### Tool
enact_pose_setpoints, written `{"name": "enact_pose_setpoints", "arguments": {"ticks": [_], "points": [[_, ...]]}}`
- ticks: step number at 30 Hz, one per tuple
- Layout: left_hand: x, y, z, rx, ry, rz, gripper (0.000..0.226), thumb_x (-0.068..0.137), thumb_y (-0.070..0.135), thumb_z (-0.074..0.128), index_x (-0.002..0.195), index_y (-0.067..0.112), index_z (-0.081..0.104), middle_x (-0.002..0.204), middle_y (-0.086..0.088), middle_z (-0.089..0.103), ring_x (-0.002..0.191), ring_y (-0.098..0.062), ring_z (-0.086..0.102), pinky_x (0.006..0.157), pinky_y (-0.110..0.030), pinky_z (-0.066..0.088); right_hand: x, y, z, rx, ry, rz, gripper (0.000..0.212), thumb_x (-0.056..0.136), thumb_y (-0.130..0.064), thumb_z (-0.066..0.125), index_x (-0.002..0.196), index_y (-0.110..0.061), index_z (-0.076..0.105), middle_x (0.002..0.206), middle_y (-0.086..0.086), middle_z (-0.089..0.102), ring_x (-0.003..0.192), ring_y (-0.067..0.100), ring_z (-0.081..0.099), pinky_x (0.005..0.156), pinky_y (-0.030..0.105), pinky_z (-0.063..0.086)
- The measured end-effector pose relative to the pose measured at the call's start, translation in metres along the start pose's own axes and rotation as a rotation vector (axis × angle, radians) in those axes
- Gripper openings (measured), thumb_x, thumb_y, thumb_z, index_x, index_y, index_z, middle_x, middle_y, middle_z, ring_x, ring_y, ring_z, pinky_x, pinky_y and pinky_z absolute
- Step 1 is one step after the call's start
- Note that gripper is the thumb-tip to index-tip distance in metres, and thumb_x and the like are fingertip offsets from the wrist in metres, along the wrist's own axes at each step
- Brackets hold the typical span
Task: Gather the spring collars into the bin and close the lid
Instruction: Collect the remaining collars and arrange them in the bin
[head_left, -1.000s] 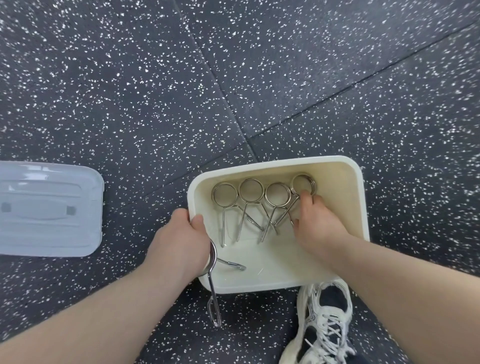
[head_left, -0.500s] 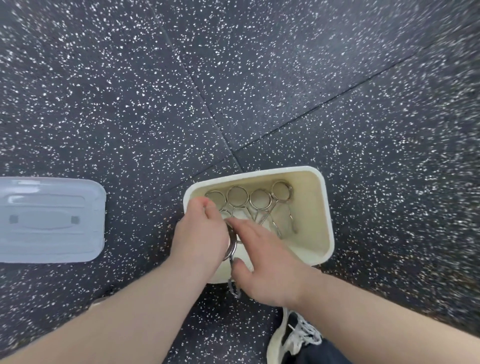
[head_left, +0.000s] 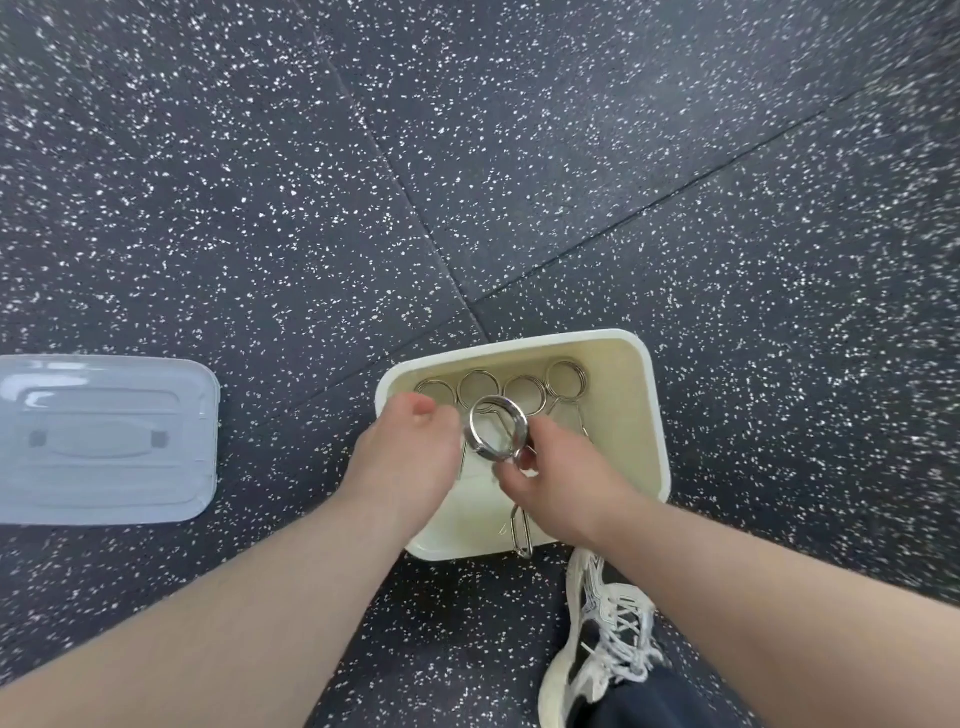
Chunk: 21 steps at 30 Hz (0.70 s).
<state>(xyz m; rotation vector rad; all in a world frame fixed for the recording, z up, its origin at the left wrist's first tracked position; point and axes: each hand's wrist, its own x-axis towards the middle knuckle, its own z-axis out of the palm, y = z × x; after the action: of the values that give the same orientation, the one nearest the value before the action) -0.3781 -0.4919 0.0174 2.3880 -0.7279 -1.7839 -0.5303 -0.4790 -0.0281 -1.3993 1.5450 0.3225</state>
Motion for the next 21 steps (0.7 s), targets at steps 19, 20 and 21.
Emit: {"name": "enact_pose_setpoints", "arguments": {"ticks": [19,20,21], "points": [[0.046,-0.067,-0.009,0.395,0.070,-0.022,0.041,0.092,0.027,0.052,0.129,0.025,0.034,0.096,-0.002,0.070,0.088,-0.024,0.066,0.068,-0.037,0.048,0.080,0.015,0.032,0.037,0.048,0.444,0.064,0.086,-0.044,0.066,0.130,-0.005,0.041,0.117,0.012,0.060,0.085,0.026,0.048,0.071,0.029,0.039],[0.047,-0.069,-0.010,0.413,0.054,-0.016,0.036,0.093,0.027,0.053,0.127,0.025,0.040,0.097,-0.002,0.069,0.088,-0.024,0.066,0.068,-0.036,0.048,0.084,0.017,0.035,0.041,0.063,0.440,0.065,0.085,-0.045,0.067,0.129,-0.005,0.041,0.119,0.012,0.060,0.087,0.026,0.050,0.071,0.029,0.039],[0.049,-0.070,-0.010,0.430,0.039,-0.009,0.030,0.094,0.027,0.053,0.123,0.026,0.046,0.097,-0.001,0.067,0.088,-0.024,0.066,0.067,-0.036,0.046,0.088,0.019,0.038,0.044,0.077,0.436,0.067,0.083,-0.046,0.069,0.128,-0.004,0.041,0.120,0.013,0.059,0.092,0.028,0.054,0.072,0.030,0.040]]}}
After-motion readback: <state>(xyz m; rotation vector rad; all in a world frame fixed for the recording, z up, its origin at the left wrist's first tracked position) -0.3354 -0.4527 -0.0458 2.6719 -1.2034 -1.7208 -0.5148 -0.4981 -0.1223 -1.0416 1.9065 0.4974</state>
